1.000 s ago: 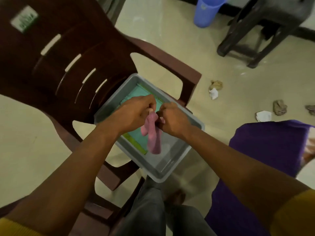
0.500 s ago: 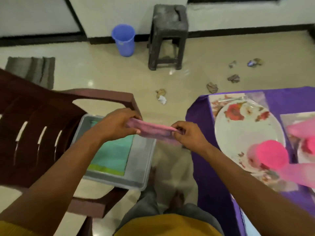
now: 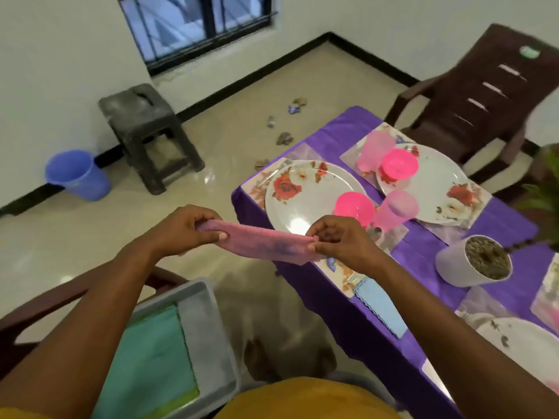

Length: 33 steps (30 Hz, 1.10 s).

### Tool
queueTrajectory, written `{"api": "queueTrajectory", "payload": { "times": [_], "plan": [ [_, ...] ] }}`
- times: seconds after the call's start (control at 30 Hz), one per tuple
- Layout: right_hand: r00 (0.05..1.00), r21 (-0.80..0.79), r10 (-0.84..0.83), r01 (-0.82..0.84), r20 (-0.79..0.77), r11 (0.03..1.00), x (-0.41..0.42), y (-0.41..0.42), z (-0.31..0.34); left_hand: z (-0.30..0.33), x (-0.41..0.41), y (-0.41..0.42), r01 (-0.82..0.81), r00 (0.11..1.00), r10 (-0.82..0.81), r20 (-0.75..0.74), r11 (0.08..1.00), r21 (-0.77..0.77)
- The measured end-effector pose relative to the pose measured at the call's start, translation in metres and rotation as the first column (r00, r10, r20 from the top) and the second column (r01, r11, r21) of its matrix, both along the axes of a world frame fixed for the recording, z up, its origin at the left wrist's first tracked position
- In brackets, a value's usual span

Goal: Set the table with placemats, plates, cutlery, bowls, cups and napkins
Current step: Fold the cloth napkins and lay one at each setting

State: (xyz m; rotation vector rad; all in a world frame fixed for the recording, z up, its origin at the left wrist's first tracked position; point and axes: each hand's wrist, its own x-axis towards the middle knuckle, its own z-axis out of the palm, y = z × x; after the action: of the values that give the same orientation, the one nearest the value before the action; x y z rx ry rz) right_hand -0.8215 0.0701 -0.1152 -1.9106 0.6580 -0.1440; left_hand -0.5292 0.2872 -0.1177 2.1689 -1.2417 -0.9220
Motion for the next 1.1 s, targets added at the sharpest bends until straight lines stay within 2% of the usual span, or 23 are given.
{"api": "queueTrajectory", "payload": {
  "times": [0.3,0.5,0.67,0.8,0.9,1.1],
  "plan": [
    [0.942,0.244,-0.3,0.258,0.154,0.935,-0.109,-0.004,0.023,0.023,-0.052,-0.088,0.242,0.968,-0.243,-0.057,0.97,-0.028],
    [0.844,0.233,-0.481,0.431,0.236,0.872,-0.186,-0.002,0.04,0.024,-0.123,-0.131,0.293,0.95,-0.295,-0.104,0.956,-0.035],
    [0.771,0.223,-0.571,0.527,0.281,0.82,-0.25,-0.003,0.051,0.023,-0.19,-0.15,0.386,0.921,-0.387,-0.042,0.922,-0.039],
    [0.827,0.169,-0.504,0.475,0.248,0.863,-0.301,-0.006,0.058,0.027,-0.228,-0.162,0.433,0.901,-0.433,-0.006,0.901,-0.03],
    [0.887,0.002,-0.431,0.437,0.169,0.9,-0.334,-0.007,0.061,0.035,-0.26,-0.169,0.438,0.898,-0.439,-0.006,0.896,-0.073],
    [0.848,-0.178,-0.49,0.524,0.204,0.833,-0.386,-0.001,0.058,0.038,-0.322,-0.179,0.399,0.915,-0.404,-0.001,0.904,-0.151]
  ]
}}
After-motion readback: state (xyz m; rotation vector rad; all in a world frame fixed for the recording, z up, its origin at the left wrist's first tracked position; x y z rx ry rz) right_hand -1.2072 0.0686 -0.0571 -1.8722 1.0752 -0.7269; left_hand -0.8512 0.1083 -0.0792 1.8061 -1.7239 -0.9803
